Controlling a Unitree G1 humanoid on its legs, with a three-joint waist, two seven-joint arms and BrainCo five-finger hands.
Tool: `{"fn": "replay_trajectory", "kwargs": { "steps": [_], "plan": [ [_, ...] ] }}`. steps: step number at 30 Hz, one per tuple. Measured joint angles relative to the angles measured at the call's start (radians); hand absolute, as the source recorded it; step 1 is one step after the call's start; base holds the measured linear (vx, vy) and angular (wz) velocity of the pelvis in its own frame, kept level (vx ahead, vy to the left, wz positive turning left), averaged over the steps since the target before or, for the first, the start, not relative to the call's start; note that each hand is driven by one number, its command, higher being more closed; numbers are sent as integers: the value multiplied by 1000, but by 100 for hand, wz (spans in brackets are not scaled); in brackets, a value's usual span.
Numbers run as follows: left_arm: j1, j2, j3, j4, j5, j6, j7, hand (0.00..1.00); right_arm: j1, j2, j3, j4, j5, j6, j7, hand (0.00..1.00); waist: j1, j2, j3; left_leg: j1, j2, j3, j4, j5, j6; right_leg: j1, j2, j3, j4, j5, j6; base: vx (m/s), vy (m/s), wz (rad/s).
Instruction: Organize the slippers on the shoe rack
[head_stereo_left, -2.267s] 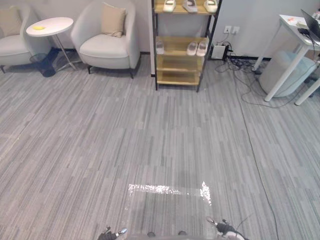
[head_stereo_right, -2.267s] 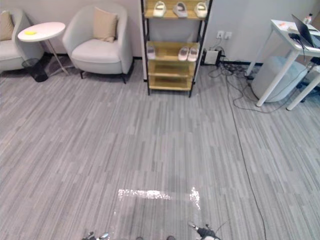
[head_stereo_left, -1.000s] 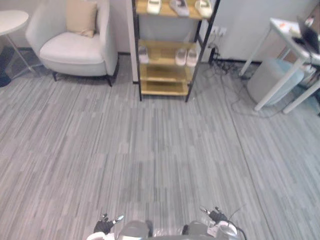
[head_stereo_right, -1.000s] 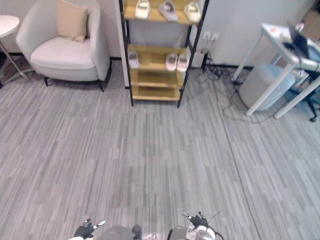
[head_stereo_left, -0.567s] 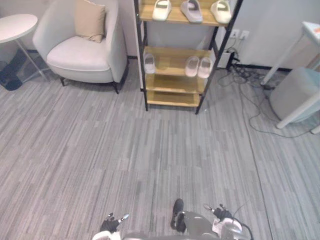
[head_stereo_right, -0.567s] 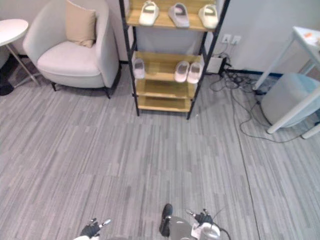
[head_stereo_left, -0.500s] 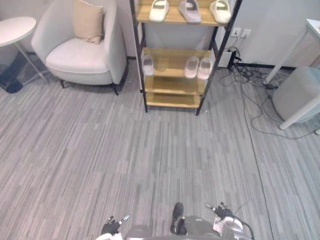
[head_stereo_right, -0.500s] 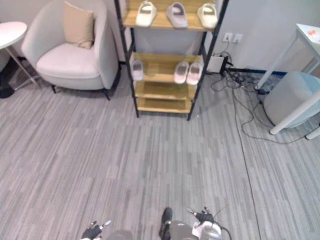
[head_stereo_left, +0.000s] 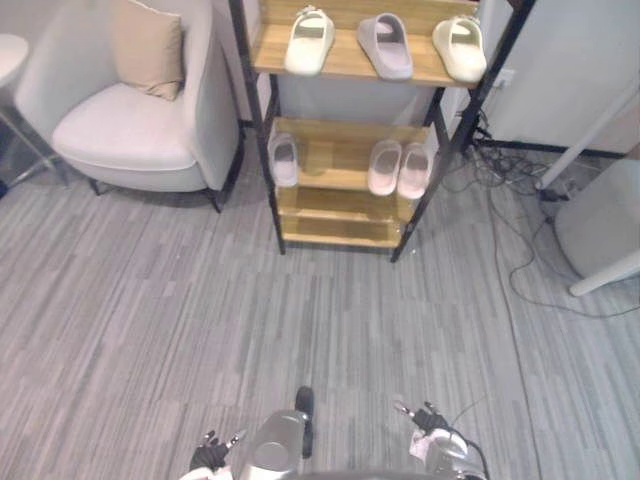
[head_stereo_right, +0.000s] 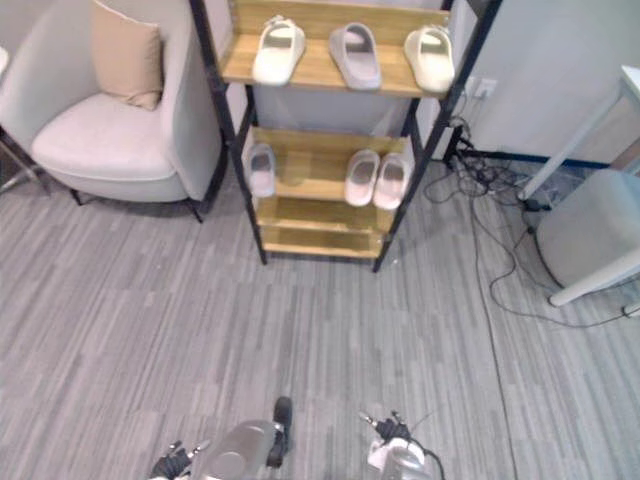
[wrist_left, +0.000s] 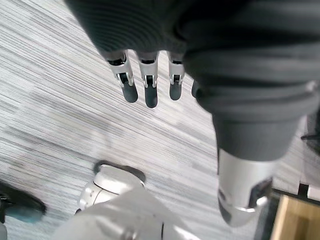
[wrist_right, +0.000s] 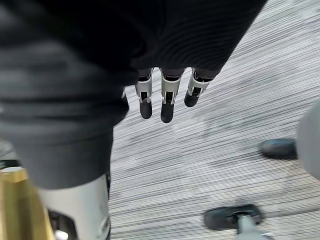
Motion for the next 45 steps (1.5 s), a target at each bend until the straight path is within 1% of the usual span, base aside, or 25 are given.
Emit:
{"fn": "replay_trajectory", "kwargs": {
  "steps": [1,2,3,4,6,7,9,10,11,12,13,14,15,16,17,18,19,21,23,25,26,27,29,36,45],
  "plan": [
    [0,2,-4,1,0,1,0,0,3,-1,0,5,-2,0,1,0,-4,0,0,21,-3,-2,-1,-9,-3,-15,-13,-13,51,0,-8,595,137,12],
    [4,9,-22,1,-1,2,1,0,14,-4,0,-1,-21,-1,3,0,-16,6,-4,104,-10,-10,-23,-34,-3,-67,-62,-77,167,-14,-60,497,88,29],
    [-4,18,-33,0,-2,1,0,0,19,-7,5,-5,-27,-1,5,0,-27,-1,-6,172,-9,-18,-62,-39,0,-100,-78,-121,157,-32,-83,497,88,30],
    [-8,18,-33,0,-2,1,0,0,22,-7,6,-3,-27,-1,5,0,-28,-2,-6,186,-7,-20,-73,-40,0,-108,-78,-131,142,-37,-90,453,29,34],
    [-27,16,-33,-2,-1,-3,-1,0,5,-11,6,6,-27,-2,7,0,-47,1,-7,263,19,-52,-135,-48,-14,-180,-48,-173,-140,-36,-107,477,-5,39],
    [-31,16,-33,-3,-1,-4,-1,0,-1,-12,6,7,-27,-2,8,0,-50,3,-5,271,25,-57,-141,-52,-20,-195,-38,-169,-199,-21,-108,468,-52,35],
    [-35,12,-33,2,1,2,1,0,-19,-15,7,11,-27,0,11,0,-62,10,2,302,49,-72,-143,-75,-58,-240,12,-117,-481,125,-112,465,-98,26],
    [-35,12,-33,2,1,2,1,0,-19,-16,8,11,-27,1,11,0,-62,10,2,312,51,-73,-143,-81,-67,-239,20,-103,-523,160,-113,472,-143,20],
    [-30,12,-32,2,1,2,2,0,-17,-17,9,12,-28,1,12,0,-62,8,2,341,51,-81,-142,-102,-95,-238,32,-75,-597,238,-123,482,-191,30],
    [-21,14,-31,1,1,1,3,0,-9,-19,9,11,-28,2,12,0,-66,1,0,372,44,-113,-140,-133,-105,-232,31,-51,-615,288,-135,496,-223,41],
    [-20,15,-31,1,1,1,3,0,-5,-20,8,9,-27,1,12,0,-69,-2,-2,382,43,-129,-137,-149,-106,-232,30,-42,-608,309,-144,504,-283,65],
    [-32,-4,-29,3,1,1,4,0,-11,-49,7,9,-28,1,13,0,-80,41,-5,406,92,-169,-127,-195,-109,-239,61,-63,-529,319,-168,404,-235,49],
    [-32,-7,-28,2,1,0,3,0,-11,-49,7,10,-28,1,13,0,-79,47,-9,402,102,-173,-121,-197,-113,-240,65,-68,-523,304,-167,569,-334,66],
    [-35,-35,1,-1,1,-6,0,0,-11,-44,-10,10,-27,-1,13,0,-79,65,-12,336,138,-208,24,-200,-118,-214,91,-110,-539,267,-192,515,-320,45],
    [-36,-45,22,1,1,-2,3,0,-9,-43,-14,5,-26,-2,12,0,-79,78,-9,282,158,-213,145,-200,-121,-181,117,-123,-563,263,-207,512,-328,45],
    [-36,-48,26,1,1,-2,3,0,-9,-43,-14,3,-26,-3,12,0,-79,82,-8,264,167,-213,192,-198,-124,-169,125,-126,-571,262,-215,459,-277,23],
    [-34,-57,40,-1,1,0,2,0,-9,-43,-10,-1,-24,-1,7,0,-74,98,1,166,216,-190,437,-191,-139,-95,168,-139,-609,240,-240,374,-190,11],
    [-38,-52,37,-3,0,0,2,0,-7,-40,-5,2,-18,-1,1,0,-67,95,5,119,238,-151,524,-210,-136,-47,180,-145,-631,226,-251,328,-130,5],
    [-47,-40,9,-9,0,-4,2,0,-9,-40,-5,5,-14,-1,-5,0,-63,82,13,35,228,-93,502,-242,-129,20,173,-146,-669,211,-249,268,-58,1],
    [-51,-38,-2,-12,-1,-4,4,0,-12,-40,-5,5,-7,-1,-7,0,-62,79,15,-7,193,-98,363,-243,-133,37,154,-136,-680,204,-237,207,53,-10],
    [-54,-37,-6,-10,-2,-3,5,0,-14,-42,-5,6,-4,-1,-8,0,-62,80,15,-23,160,-112,193,-205,-132,43,136,-123,-678,195,-218,200,140,-32],
    [-52,-35,-10,-5,-3,-3,4,0,-8,-47,-4,10,-4,0,-10,0,-55,75,11,11,132,-114,116,-89,-123,53,122,-98,-672,188,-196,216,140,-30],
    [-52,-22,-20,2,-2,-3,5,0,0,-37,-1,10,-5,0,-8,0,-58,58,1,45,102,-95,65,-74,-109,60,91,-84,-674,180,-171,233,147,-11],
    [-62,2,-65,20,12,1,1,0,16,-38,-3,10,-26,7,-4,0,-65,40,-17,133,51,-68,8,-70,-96,120,49,-49,-710,182,-132,138,105,-12],
    [-57,12,-72,48,12,3,1,0,41,-42,24,10,-26,6,1,0,-69,41,-41,165,42,-69,-61,-49,-65,125,47,-29,-740,202,-127,-30,1,-5]
  ]
}}
